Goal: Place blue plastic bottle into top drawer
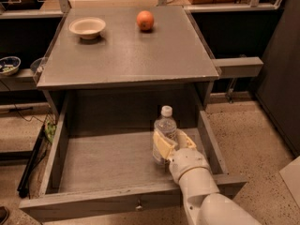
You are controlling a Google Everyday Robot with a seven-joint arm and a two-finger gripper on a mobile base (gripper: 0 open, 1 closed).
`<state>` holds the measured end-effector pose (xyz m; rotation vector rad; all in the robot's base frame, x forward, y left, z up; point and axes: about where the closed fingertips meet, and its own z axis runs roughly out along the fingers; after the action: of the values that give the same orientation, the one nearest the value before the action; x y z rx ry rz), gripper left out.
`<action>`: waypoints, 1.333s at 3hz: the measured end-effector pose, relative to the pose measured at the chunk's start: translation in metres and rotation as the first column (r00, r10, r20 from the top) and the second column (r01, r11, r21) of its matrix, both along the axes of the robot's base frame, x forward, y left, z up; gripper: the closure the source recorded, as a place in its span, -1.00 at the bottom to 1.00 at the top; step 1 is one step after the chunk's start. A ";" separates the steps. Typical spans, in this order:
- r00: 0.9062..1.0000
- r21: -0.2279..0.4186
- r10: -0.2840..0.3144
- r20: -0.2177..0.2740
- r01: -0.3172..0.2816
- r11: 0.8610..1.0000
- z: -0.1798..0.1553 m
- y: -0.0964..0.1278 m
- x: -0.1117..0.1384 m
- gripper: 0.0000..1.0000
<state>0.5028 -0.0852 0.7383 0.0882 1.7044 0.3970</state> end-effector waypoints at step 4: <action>0.995 -0.046 -0.058 0.079 0.062 0.997 0.015 -0.005 0.038 1.00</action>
Offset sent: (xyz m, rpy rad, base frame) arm 0.0248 -0.0138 0.0079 -0.0327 -0.0397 -0.1166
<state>0.5409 -0.0906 0.7536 0.0878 1.6296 0.3105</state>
